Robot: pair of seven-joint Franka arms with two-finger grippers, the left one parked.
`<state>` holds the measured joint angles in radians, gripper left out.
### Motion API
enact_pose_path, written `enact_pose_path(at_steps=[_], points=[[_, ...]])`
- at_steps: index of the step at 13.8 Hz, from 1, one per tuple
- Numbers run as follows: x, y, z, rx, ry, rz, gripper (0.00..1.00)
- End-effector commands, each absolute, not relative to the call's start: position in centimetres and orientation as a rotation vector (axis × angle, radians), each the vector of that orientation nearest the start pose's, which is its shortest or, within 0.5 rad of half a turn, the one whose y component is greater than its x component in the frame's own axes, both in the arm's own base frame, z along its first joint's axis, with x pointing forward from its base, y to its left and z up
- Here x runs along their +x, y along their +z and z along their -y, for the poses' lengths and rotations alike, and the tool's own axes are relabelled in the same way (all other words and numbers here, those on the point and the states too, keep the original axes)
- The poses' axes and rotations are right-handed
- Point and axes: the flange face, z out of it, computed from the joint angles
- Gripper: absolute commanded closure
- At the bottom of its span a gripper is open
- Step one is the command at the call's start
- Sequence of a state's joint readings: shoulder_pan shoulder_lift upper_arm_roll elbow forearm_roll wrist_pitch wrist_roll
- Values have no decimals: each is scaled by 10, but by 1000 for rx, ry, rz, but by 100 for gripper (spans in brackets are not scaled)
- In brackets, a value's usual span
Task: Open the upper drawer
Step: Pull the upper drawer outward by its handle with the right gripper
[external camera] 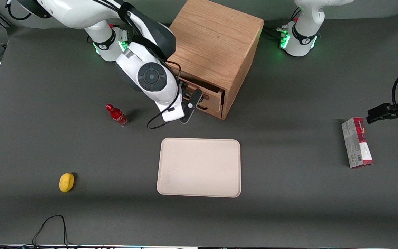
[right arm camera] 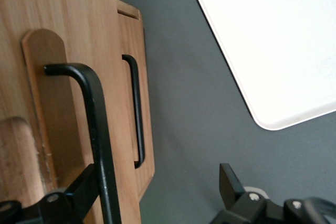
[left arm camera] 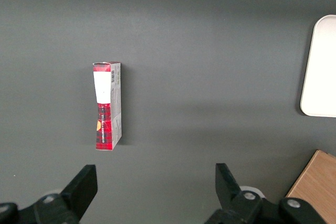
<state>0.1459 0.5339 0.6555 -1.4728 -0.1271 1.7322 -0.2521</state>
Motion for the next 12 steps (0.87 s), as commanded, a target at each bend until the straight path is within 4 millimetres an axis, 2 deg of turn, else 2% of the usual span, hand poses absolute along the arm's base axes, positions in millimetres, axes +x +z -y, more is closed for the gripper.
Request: enact_pose_path(at_steps=[1,3,5,8,10,12], points=[[538,409,-409,-2576,272,1539,0],[563,405,-383,-2607,261,1518,0],[582,413,-364,-2591,224,1562,0],[607,401,-331,-2608,237,1572,0],[622,399,-318,-2604,219,1585,0],[635,406,-305,-2599,186,1605,0]])
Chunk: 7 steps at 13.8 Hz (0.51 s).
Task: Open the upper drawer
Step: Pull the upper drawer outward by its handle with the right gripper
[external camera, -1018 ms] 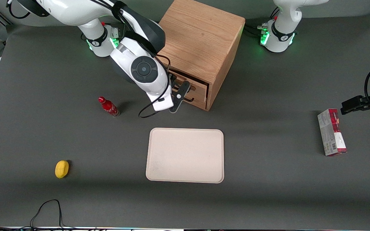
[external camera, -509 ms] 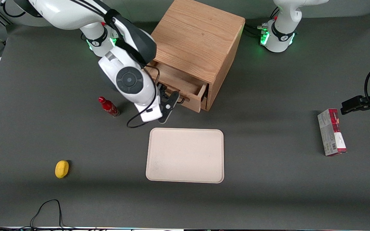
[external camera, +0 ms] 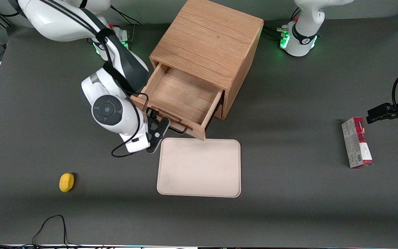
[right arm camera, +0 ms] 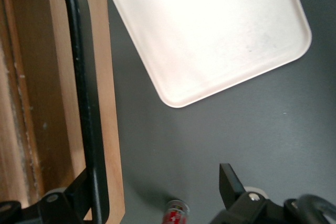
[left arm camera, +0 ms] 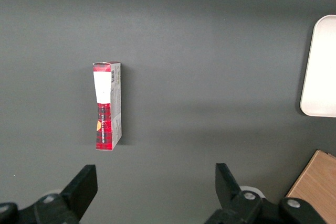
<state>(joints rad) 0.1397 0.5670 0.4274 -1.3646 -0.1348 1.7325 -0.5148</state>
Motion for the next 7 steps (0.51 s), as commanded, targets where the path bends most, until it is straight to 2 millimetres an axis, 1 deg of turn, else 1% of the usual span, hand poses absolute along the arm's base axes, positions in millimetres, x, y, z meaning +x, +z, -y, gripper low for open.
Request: enact_pose_path(at_steps=[1,5,6,7], points=[[641,408,-299,-2597,175,1616,0],[660,418,-283,-2624,116,1578,0],[662,421,-282,-2633,104,1564,0],[665,429,-279,-2647,80,1552,0]])
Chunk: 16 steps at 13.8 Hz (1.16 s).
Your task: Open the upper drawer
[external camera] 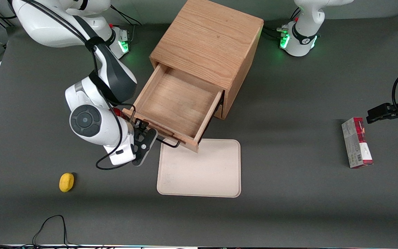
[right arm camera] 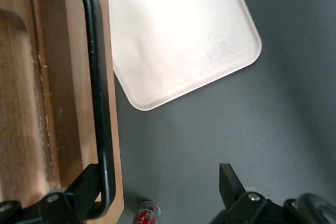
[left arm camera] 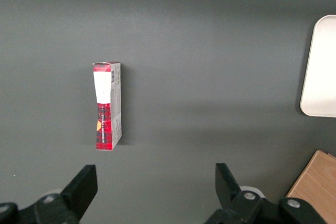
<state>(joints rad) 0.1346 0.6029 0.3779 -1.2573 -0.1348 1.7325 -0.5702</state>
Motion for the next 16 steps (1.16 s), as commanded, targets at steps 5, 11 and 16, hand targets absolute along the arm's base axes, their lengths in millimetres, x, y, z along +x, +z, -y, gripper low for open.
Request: enact_pose_path(at_steps=[5,11,16], points=[[689,514,-246,-2755,-171,1509,0],[630,600,-138,-2905,-51,826,0],[537,615,-70,-3052,73,217,0]])
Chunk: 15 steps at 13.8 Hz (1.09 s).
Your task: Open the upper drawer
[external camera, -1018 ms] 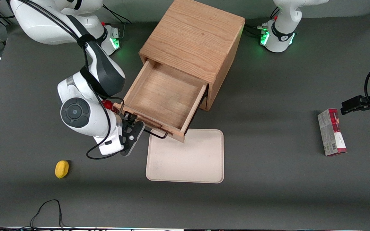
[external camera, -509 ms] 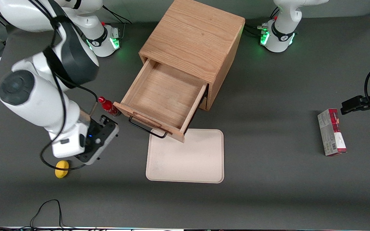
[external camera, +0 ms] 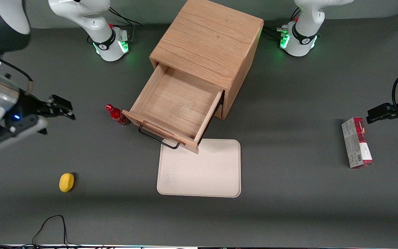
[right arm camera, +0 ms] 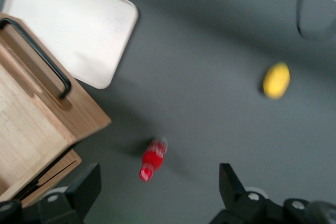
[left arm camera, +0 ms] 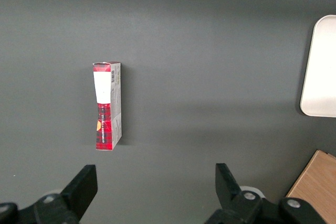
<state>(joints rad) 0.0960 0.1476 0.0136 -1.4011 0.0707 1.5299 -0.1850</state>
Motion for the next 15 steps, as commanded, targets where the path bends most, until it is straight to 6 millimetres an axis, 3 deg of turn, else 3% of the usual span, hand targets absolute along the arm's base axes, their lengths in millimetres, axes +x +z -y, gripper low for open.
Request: enact_pose_path(at_steps=[1,3,4,11,15], points=[[514,615,-65,-3068,94,144,0],[480,621,-55,-3121,84,129,0],[476,621,-51,-3193,92,153,0],[486,634,-43,-3132,8,87,0],[499,624,-45,-3128,30,87,0]])
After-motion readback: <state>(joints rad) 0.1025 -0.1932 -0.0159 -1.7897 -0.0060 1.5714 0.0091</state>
